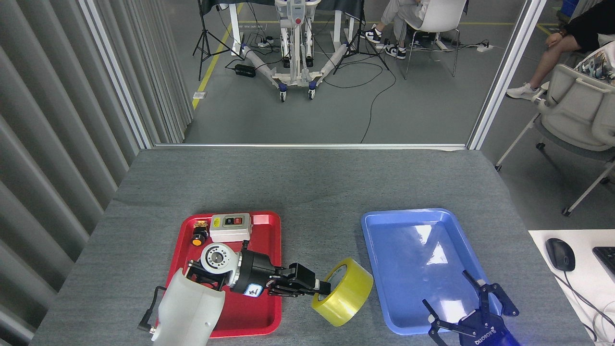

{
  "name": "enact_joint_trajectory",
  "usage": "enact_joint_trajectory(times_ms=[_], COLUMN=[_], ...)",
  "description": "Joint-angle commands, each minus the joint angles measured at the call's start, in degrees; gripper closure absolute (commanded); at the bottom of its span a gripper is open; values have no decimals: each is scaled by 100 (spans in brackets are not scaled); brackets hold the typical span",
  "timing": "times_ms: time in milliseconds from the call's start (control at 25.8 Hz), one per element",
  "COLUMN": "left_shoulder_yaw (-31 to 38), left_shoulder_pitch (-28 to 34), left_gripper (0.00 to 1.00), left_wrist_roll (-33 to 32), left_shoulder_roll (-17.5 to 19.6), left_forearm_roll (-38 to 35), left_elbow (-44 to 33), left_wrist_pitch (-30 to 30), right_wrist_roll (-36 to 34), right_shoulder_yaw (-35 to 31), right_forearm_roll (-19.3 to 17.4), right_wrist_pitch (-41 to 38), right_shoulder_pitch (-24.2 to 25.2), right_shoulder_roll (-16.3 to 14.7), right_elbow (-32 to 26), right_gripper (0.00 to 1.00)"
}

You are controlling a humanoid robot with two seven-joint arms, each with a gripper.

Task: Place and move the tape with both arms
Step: 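Lift the tape roll with the left gripper toward the blue tray, then move the right gripper to the tape roll and grasp it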

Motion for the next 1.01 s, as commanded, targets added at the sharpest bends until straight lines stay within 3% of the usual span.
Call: enact_joint_trajectory(times_ms=[0,232,348,464,619,967], left_shoulder_yaw=[-28,-45,-195,-432,-476,-485], left_shoulder_pitch=[-322,-489,-498,-604,-656,-735], left_gripper=[100,100,100,100,100,100], left_wrist_roll=[-38,-11,77,182,191,191], left_shoulder_roll=[-341,-499,-508,-499,-499,-499], left_forearm_roll=[394,438,429,429,429,429], left_elbow=[157,659,922,1204,1318,1327], left_wrist_pitch=[502,554,546,537,511,528], right_wrist_roll=[-19,-28,-36,-36,-36,-28], right_shoulder_yaw=[312,567,558,523,567,681], right_forearm_roll=[3,-76,-313,-656,-700,-427], right_wrist_pitch=[-53,-528,-1169,-1477,-1468,-1407], right_shoulder_pitch=[-94,-331,-507,-612,-665,-700], right_shoulder_roll=[-354,-908,-1233,-1347,-1251,-565], right_elbow=[-79,-360,-527,-641,-641,-659], right_gripper=[0,0,0,0,0,0])
